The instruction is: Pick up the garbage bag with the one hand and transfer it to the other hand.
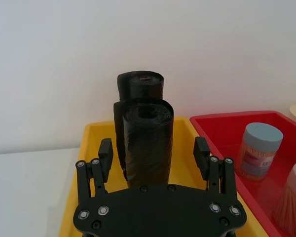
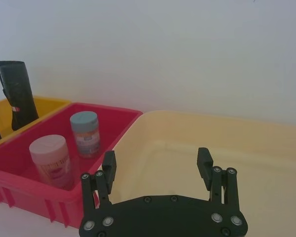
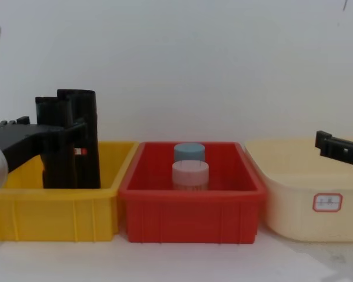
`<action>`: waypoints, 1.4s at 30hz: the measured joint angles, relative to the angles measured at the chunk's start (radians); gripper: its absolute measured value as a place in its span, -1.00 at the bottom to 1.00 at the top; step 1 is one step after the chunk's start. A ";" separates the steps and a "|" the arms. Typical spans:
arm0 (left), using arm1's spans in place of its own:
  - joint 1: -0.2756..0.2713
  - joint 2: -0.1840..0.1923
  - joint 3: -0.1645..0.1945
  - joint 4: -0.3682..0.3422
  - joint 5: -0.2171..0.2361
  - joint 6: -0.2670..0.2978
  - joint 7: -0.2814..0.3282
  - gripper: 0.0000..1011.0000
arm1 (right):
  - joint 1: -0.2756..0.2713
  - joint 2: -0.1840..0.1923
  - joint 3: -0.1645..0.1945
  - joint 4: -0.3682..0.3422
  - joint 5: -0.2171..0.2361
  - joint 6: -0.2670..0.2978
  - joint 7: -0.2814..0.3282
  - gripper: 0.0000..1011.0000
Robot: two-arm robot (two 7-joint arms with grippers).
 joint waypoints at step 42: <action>-0.067 -0.039 -0.022 0.080 0.028 -0.028 -0.042 -0.05 | 0.000 0.000 0.000 0.000 0.000 0.000 0.000 0.98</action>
